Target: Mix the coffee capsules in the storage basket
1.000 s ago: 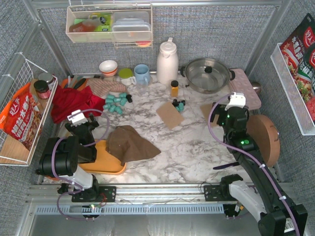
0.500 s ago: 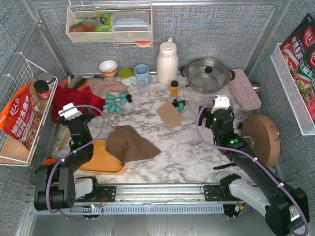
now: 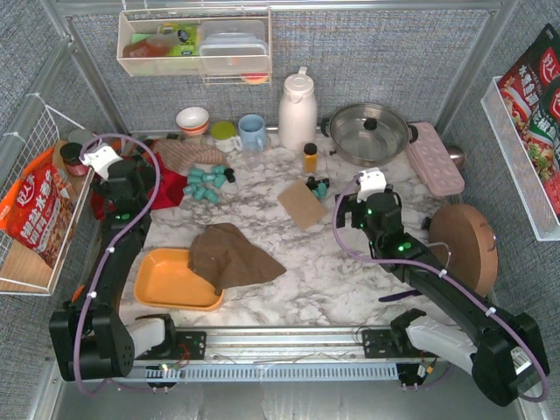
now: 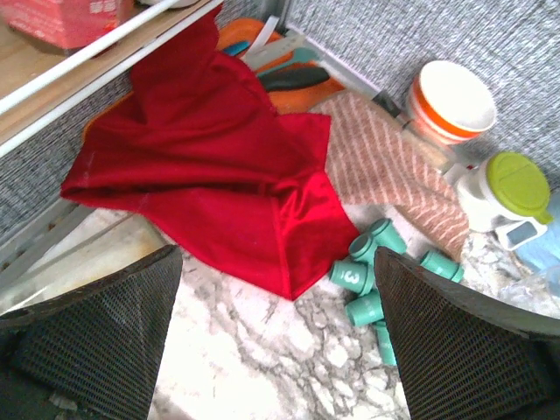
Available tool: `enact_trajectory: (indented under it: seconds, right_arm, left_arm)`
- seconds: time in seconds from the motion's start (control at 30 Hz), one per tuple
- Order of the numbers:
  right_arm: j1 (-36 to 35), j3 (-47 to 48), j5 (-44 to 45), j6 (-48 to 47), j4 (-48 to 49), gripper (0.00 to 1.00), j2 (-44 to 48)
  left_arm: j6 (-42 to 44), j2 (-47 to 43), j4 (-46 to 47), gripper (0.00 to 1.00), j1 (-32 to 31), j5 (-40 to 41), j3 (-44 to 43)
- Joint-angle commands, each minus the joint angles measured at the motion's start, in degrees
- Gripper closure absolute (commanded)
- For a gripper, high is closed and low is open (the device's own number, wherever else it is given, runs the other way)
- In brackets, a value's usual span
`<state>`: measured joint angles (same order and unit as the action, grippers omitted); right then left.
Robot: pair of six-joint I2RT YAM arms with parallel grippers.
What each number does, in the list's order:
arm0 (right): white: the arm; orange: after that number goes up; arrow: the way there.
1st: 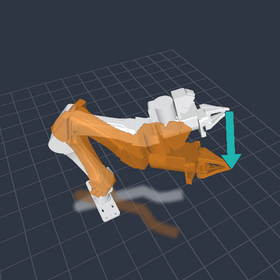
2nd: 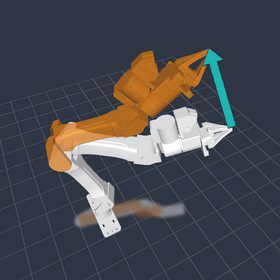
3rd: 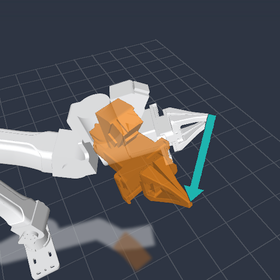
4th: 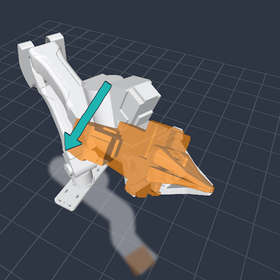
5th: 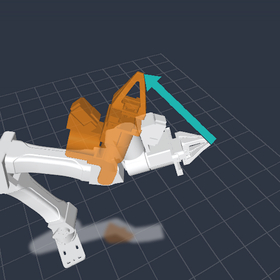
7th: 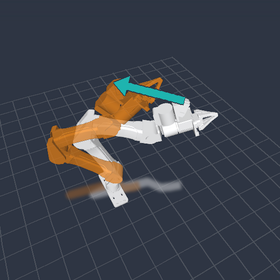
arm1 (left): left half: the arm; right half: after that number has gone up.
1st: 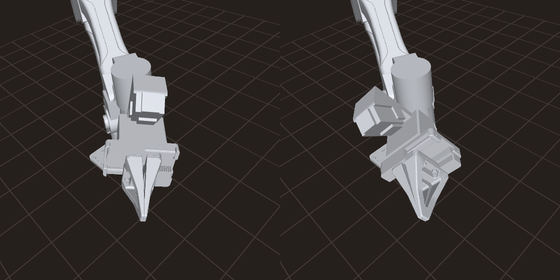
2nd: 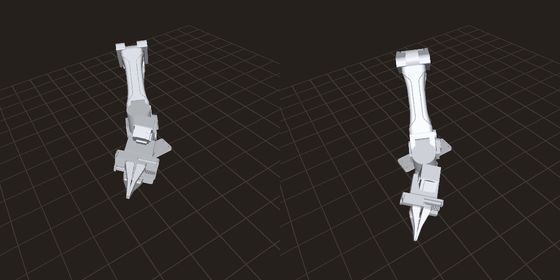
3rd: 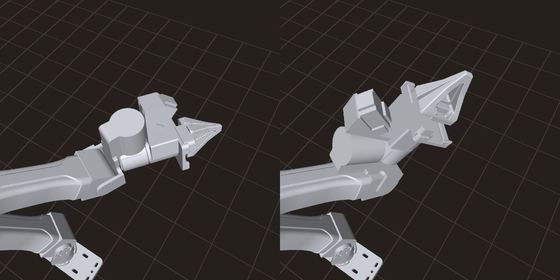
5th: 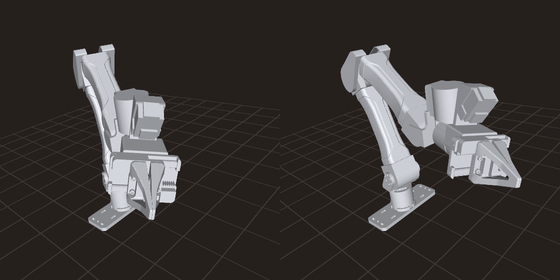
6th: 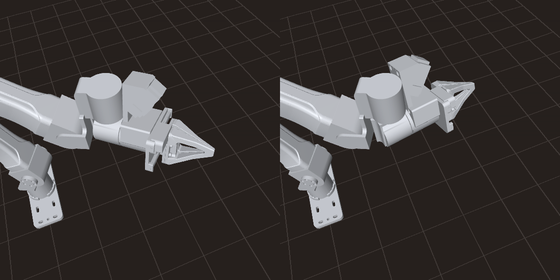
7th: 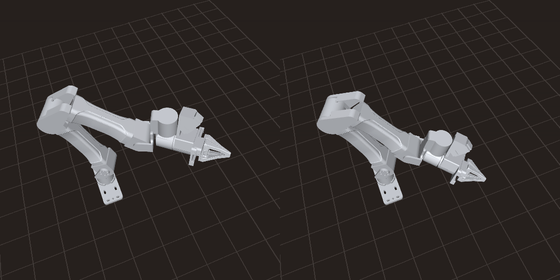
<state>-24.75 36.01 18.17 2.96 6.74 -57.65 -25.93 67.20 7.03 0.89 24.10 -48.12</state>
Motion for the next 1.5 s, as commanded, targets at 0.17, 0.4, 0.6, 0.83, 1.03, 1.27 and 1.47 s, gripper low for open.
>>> enact_trajectory:
  seconds: [0.17, 0.4, 0.6, 0.83, 1.03, 1.27, 1.47]
  right_arm:
    - [-1.14, -2.68, -5.1, -0.77, 6.86, 0.01, -0.18]
    - [-3.7, -3.33, -7.24, -3.35, 7.75, 0.01, 0.96]
    - [-8.01, -2.53, -11.26, -3.06, 8.76, 0.05, 1.47]
    - [-17.24, 1.24, -8.73, -0.02, 9.61, 0.13, -3.36]
    - [-26.32, 7.7, -6.25, 1.07, 11.0, 0.19, -12.1]
    - [-33.11, 13.9, -5.76, 1.58, 13.43, 0.24, -23.38]
    - [-36.23, 19.22, -7.14, 3.42, 13.55, 0.3, -31.19]
  left_arm:
    - [-4.16, -9.32, -14.37, 0.01, 0.02, -1.97, 0.56]
    - [1.62, -13.9, -13.16, 0.01, 0.06, -21.11, 0.87]
    - [6.85, -14.15, -18.69, 0.01, 0.05, -28.67, -0.14]
    - [5.03, -16.11, -16.48, 0.01, 0.0, -25.51, -0.58]
    - [1.99, -17.74, -12.58, 0.01, 0.23, -24.44, 2.93]
    - [0.4, -18.6, -16.31, 0.01, 0.7, -22.5, 2.23]
    - [-0.48, -19.3, -15.49, 0.01, 0.86, -23.53, 3.0]
